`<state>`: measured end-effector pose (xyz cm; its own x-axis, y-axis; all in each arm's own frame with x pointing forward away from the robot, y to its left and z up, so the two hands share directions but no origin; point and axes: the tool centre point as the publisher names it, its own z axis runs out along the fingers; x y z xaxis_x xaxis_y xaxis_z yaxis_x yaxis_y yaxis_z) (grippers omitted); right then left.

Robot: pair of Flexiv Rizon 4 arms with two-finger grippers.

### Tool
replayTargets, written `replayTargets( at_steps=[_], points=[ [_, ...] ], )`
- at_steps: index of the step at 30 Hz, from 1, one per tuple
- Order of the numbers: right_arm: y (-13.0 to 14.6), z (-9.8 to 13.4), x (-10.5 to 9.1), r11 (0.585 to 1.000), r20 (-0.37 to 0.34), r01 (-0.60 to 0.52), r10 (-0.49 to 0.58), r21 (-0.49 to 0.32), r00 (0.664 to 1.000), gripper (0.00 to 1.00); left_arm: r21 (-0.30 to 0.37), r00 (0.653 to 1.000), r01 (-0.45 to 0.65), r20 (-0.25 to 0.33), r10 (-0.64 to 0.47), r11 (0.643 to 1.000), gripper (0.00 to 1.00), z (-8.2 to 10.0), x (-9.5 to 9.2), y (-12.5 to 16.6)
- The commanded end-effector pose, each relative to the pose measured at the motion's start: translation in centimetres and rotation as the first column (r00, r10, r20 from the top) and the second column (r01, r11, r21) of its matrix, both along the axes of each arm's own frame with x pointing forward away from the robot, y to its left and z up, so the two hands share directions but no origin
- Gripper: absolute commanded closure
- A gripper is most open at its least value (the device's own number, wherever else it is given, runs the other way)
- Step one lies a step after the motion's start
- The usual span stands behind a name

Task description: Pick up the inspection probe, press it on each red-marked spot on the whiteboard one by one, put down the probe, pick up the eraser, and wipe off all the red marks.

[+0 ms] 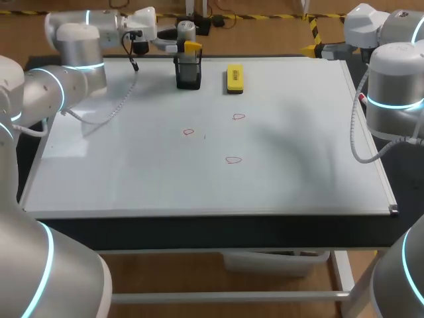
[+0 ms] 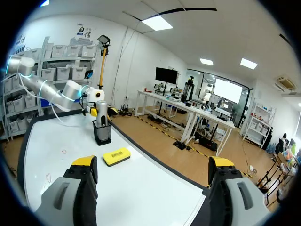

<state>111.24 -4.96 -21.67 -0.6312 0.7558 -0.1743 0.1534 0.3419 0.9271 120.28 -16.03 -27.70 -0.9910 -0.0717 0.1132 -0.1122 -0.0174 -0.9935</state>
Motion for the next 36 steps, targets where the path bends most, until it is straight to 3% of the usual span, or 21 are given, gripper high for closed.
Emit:
replayTargets(
  at_steps=[1, 11, 18, 36],
  points=[
    [0.0, 0.0, 0.1, 1.0, -0.002, -0.001, 0.001, -0.001, 1.0, 0.0, -0.015, 0.991, 0.135, 0.004, -0.135, 0.991, 1.0, -0.2, 0.8, 0.1],
    [0.0, 0.0, 0.1, 1.0, -0.002, -0.001, 0.001, -0.001, 1.0, 0.0, -0.018, 0.99, 0.14, 0.019, -0.14, 0.99, 1.0, 0.2, 0.5, 0.5],
    [0.0, 0.0, 0.1, 1.0, -0.002, -0.001, 0.001, -0.001, 1.0, 0.0, -0.03, 0.989, 0.143, 0.05, -0.142, 0.989, 1.0, 1.7, 0.1, 0.6],
    [0.0, 0.0, 0.1, 1.0, -0.002, -0.001, 0.001, -0.001, 1.0, 0.0, -0.019, 0.986, 0.157, 0.064, -0.155, 0.987, 1.0, 4.7, -0.4, 1.1]
  ],
)
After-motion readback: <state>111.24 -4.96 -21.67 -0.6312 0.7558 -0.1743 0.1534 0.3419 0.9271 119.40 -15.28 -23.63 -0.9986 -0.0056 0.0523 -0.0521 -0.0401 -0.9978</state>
